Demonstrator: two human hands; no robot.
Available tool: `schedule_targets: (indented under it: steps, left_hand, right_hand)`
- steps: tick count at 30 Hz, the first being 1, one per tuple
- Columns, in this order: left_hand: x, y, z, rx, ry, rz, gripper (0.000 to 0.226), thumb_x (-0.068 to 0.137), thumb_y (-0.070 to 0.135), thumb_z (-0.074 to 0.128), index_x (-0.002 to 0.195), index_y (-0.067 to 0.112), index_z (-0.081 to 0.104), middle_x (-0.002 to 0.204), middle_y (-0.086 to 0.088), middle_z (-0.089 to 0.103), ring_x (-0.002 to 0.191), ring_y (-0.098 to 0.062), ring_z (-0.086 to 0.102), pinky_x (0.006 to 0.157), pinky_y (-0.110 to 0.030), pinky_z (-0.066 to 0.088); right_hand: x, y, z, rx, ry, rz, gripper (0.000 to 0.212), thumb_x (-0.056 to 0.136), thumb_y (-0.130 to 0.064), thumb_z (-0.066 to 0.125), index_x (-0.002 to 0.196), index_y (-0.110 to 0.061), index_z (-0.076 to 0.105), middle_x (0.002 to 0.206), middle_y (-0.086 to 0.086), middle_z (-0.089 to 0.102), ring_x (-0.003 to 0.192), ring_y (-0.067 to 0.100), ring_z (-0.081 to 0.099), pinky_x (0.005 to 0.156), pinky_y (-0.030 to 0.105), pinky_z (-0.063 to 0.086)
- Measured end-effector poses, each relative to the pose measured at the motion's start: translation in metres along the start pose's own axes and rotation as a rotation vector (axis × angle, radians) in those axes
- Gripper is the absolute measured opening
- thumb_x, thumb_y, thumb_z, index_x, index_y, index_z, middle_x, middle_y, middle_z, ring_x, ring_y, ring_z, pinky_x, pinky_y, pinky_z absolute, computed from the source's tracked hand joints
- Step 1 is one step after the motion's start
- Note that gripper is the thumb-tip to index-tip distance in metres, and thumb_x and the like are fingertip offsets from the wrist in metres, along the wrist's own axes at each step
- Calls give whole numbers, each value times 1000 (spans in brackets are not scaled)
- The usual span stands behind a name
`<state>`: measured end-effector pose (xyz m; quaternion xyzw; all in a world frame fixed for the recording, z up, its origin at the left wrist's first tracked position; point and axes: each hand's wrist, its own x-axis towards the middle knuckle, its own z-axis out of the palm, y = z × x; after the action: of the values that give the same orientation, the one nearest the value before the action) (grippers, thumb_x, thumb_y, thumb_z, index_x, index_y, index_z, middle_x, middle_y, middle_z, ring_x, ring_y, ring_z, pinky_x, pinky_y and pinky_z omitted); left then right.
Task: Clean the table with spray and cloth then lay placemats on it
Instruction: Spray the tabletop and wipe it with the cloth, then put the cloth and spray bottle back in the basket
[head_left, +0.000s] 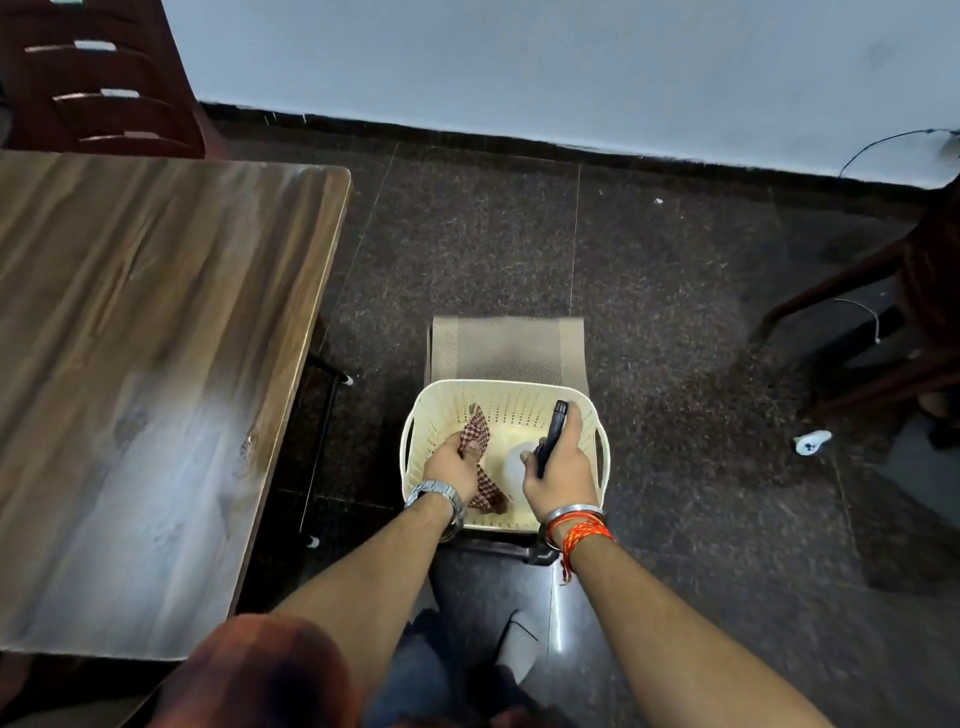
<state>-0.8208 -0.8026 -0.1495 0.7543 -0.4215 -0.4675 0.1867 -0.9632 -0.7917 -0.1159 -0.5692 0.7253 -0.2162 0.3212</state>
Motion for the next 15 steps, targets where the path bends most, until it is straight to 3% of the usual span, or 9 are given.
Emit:
schedule_targets:
  steps: [4, 7, 8, 11, 13, 15]
  left_hand:
    - [24, -5, 2, -41, -42, -69, 37, 102, 30, 40, 133, 15, 53, 128, -8, 62, 113, -31, 59, 97, -37, 48]
    - [36, -10, 4, -97, -110, -152, 36, 102, 35, 40, 131, 18, 51, 123, -4, 60, 103, -30, 62, 74, -42, 59]
    - [37, -9, 2, -54, -126, -180, 36, 101, 35, 41, 130, 16, 50, 124, -5, 60, 103, -31, 61, 75, -41, 58]
    - [43, -19, -2, 235, -115, -255, 33, 95, 19, 49, 122, 1, 55, 124, -14, 61, 110, -34, 59, 91, -38, 51]
    - [43, -23, -5, 301, -134, -297, 27, 88, 14, 52, 108, 1, 63, 114, -17, 65, 105, -35, 62, 90, -44, 54]
    - [38, -20, -5, 307, -127, -270, 24, 86, 20, 53, 100, 5, 65, 104, -15, 67, 97, -33, 64, 83, -43, 55]
  right_hand:
    - [9, 13, 11, -5, 17, -108, 89, 84, -3, 57, 153, -25, 5, 72, 10, 60, 67, 28, 56, 66, 32, 44]
    - [20, 24, 17, -55, -9, -70, 85, 83, 1, 54, 152, -28, 13, 75, 10, 58, 72, 27, 53, 69, 35, 45]
    - [22, 27, 18, -57, -8, -46, 85, 84, 1, 54, 152, -28, 13, 76, 11, 59, 71, 27, 52, 69, 35, 46]
    - [27, 31, 22, -54, -23, 0, 87, 86, -1, 53, 153, -28, 6, 79, 14, 63, 68, 25, 50, 66, 30, 41]
    - [32, 30, 24, -69, -50, 18, 91, 86, -3, 53, 153, -30, -2, 83, 15, 63, 68, 26, 52, 65, 29, 40]
    - [37, 29, 24, -64, -64, 42, 99, 83, -11, 57, 150, -36, -12, 92, 18, 65, 74, 30, 60, 69, 35, 49]
